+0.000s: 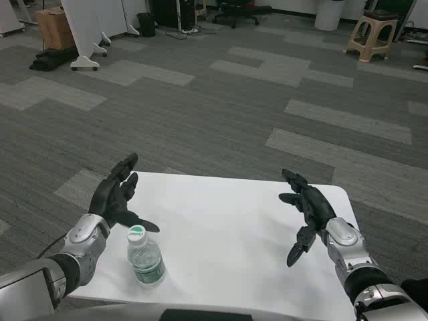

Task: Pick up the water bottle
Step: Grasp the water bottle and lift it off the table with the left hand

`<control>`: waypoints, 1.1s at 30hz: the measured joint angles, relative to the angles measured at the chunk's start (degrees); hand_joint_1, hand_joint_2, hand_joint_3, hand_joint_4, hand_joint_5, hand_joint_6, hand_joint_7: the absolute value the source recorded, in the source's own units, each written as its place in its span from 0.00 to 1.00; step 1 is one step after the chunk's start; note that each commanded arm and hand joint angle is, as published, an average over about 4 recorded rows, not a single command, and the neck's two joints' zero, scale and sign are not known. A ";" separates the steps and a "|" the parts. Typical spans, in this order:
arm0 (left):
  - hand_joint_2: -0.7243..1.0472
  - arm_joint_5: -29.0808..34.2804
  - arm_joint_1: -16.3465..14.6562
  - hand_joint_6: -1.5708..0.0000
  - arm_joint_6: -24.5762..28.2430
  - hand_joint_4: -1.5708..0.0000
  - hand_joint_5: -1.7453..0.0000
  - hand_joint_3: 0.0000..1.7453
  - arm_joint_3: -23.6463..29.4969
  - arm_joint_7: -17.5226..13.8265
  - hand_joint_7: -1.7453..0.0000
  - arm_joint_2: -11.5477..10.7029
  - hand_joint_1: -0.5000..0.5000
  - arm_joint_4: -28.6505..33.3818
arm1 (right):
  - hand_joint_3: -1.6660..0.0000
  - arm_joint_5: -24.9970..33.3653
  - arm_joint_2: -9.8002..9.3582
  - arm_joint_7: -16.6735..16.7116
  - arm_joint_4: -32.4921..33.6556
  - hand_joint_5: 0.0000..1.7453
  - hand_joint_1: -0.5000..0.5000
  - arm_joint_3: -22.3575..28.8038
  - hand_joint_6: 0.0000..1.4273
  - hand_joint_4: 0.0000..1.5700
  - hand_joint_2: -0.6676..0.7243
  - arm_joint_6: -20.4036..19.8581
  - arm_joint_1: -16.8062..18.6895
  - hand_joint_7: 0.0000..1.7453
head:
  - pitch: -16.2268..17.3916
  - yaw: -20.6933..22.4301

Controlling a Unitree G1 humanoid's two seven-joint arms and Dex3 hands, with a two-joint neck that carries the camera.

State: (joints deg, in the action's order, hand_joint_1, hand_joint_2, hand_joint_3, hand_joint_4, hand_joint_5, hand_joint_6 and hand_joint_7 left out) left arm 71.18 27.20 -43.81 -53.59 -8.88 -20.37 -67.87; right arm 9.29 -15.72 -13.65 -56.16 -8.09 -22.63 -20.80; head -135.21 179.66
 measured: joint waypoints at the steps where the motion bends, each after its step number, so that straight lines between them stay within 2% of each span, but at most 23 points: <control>1: 1.00 -0.76 0.52 0.63 0.33 0.81 1.00 0.02 -0.05 1.37 1.00 0.33 1.00 -0.54 | 0.90 -0.05 -0.18 0.41 -0.02 0.50 0.21 -0.26 0.00 0.00 0.91 0.00 -0.12 0.07 | -1.50 -0.81; 2: 1.00 -1.88 1.57 0.63 0.83 0.82 1.00 0.03 -0.08 3.58 1.00 0.83 1.00 -1.32 | 0.90 -0.10 -0.48 1.06 -0.02 0.50 0.21 -0.70 0.00 0.00 0.91 0.00 -0.51 0.06 | -2.25 -1.22; 3: 1.00 -4.07 3.83 0.62 1.73 0.82 1.00 0.03 -0.14 7.77 1.00 1.74 1.00 -2.79 | 0.90 -0.18 -1.07 2.34 -0.03 0.50 0.21 -1.52 0.00 0.00 0.91 -0.01 -1.45 0.05 | -4.51 -2.44; 4: 1.00 -6.43 6.93 0.62 2.73 0.83 1.00 0.04 -0.14 12.66 1.00 2.78 1.00 -4.45 | 0.90 -0.23 -1.82 3.85 -0.02 0.50 0.21 -2.48 0.00 0.00 0.91 -0.04 -2.85 0.04 | -4.48 -2.44; 6: 1.00 -11.26 15.37 0.61 4.38 0.83 1.00 0.05 0.12 22.58 1.00 4.75 1.00 -7.66 | 0.90 -0.25 -3.78 7.17 0.12 0.50 0.21 -4.47 0.00 0.00 0.91 -0.47 -7.01 0.06 | -4.42 -2.38; 7: 1.00 -13.16 19.77 0.60 4.86 0.83 1.00 0.05 0.41 26.41 1.00 5.52 1.00 -8.83 | 0.90 -0.24 -4.85 8.60 0.43 0.50 0.20 -5.27 0.00 0.00 0.91 -1.01 -9.30 0.07 | -4.30 -2.22; 8: 1.00 -14.61 23.55 0.60 5.15 0.83 1.00 0.05 0.71 29.10 1.00 6.05 1.00 -9.64 | 0.90 -0.22 -5.74 9.67 0.87 0.50 0.20 -5.83 0.00 0.00 0.91 -1.69 -11.39 0.08 | -4.14 -2.01; 9: 1.00 -15.54 26.08 0.60 5.30 0.83 1.00 0.05 0.97 30.67 1.00 6.42 1.00 -10.11 | 0.90 -0.20 -6.37 10.34 1.34 0.50 0.20 -6.17 0.00 0.00 0.91 -2.37 -12.93 0.08 | -3.94 -1.76; 11: 1.00 -16.07 27.52 0.60 5.42 0.83 1.00 0.03 1.13 31.41 1.00 6.69 1.00 -10.39 | 0.90 -0.19 -6.77 10.72 1.88 0.50 0.20 -6.42 0.00 0.00 0.91 -3.10 -14.25 0.08 | -3.60 -1.21; 18: 1.00 -16.09 26.05 0.60 6.01 0.83 1.00 0.05 1.12 31.61 1.00 6.82 1.00 -10.75 | 0.90 -0.20 -6.87 10.73 1.75 0.49 0.17 -6.61 0.00 0.00 0.91 -3.18 -14.05 0.04 | -2.11 0.42; 21: 1.00 -16.11 26.05 0.60 6.17 0.85 1.00 0.05 1.12 31.55 1.00 6.82 1.00 -10.75 | 0.90 -0.20 -6.87 10.71 1.75 0.44 0.17 -6.66 0.00 0.00 0.91 -3.18 -14.05 0.04 | -0.21 2.31; 25: 1.00 -16.17 26.05 0.62 6.91 0.87 1.00 0.05 1.09 30.64 1.00 6.69 1.00 -10.76 | 0.90 -0.20 -6.87 10.62 1.75 0.49 0.17 -6.82 0.00 0.00 0.91 -3.18 -14.03 0.04 | 2.67 5.63; 29: 1.00 -15.96 25.42 0.71 8.72 0.94 1.00 0.05 1.06 26.77 1.00 5.59 1.00 -10.41 | 0.90 -0.19 -6.91 10.16 1.75 0.50 0.17 -6.94 0.00 0.00 0.91 -3.18 -13.64 0.04 | 6.30 8.76; 33: 1.00 -15.68 22.80 0.77 9.58 0.95 1.00 0.05 1.04 22.85 1.00 3.70 1.00 -8.68 | 0.90 -0.18 -7.00 9.49 1.74 0.50 0.17 -7.20 0.00 0.00 0.91 -3.17 -12.32 0.04 | 11.50 11.13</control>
State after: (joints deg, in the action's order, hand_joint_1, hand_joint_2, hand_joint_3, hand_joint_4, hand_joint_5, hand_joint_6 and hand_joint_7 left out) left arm 55.50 49.99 -34.23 -52.55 13.96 -16.67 -76.55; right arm 9.10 -22.71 -4.16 -54.41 -15.28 -25.80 -33.12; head -123.72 190.78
